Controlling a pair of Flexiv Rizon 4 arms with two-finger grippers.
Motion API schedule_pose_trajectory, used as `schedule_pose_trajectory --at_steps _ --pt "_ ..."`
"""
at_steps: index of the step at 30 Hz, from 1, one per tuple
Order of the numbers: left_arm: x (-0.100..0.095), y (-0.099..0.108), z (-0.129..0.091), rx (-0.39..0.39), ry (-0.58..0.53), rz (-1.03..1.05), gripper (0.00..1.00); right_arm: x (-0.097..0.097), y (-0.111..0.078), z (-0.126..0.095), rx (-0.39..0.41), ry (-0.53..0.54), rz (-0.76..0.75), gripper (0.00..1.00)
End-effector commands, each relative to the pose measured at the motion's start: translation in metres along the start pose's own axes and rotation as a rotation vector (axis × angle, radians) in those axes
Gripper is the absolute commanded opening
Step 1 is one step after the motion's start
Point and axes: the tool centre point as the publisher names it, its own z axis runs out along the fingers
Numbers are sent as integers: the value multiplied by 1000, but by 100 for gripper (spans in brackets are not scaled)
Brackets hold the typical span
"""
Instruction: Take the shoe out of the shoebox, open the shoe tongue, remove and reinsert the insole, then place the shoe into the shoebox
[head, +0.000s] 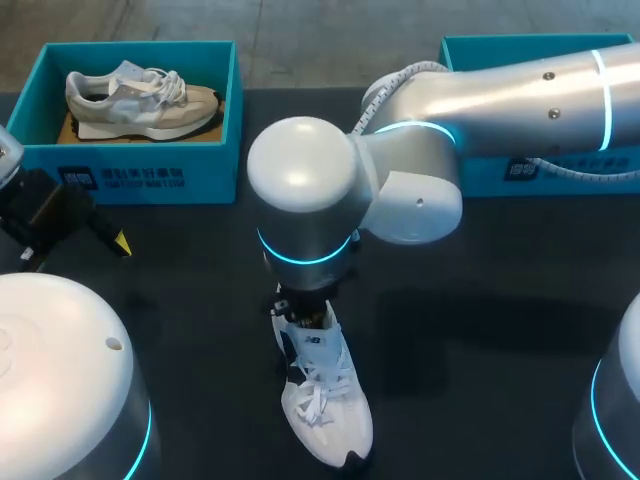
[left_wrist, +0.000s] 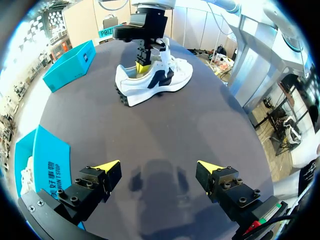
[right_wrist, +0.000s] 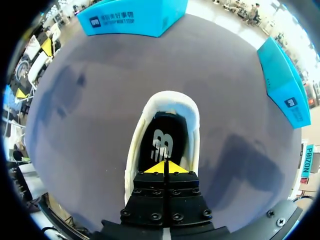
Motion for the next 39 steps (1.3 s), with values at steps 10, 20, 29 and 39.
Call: schedule_pose_trajectory --at_steps 10,20,29,39 --pt "1 0 0 -3 0 0 100 8 4 4 -9 24 -16 0" --pt "1 0 0 -3 0 0 100 7 1 2 67 13 -12 0" --pt "1 0 0 -3 0 0 100 6 -7 3 145 22 8 7" --pt "1 0 0 -3 0 0 100 8 -14 3 185 22 30 1"
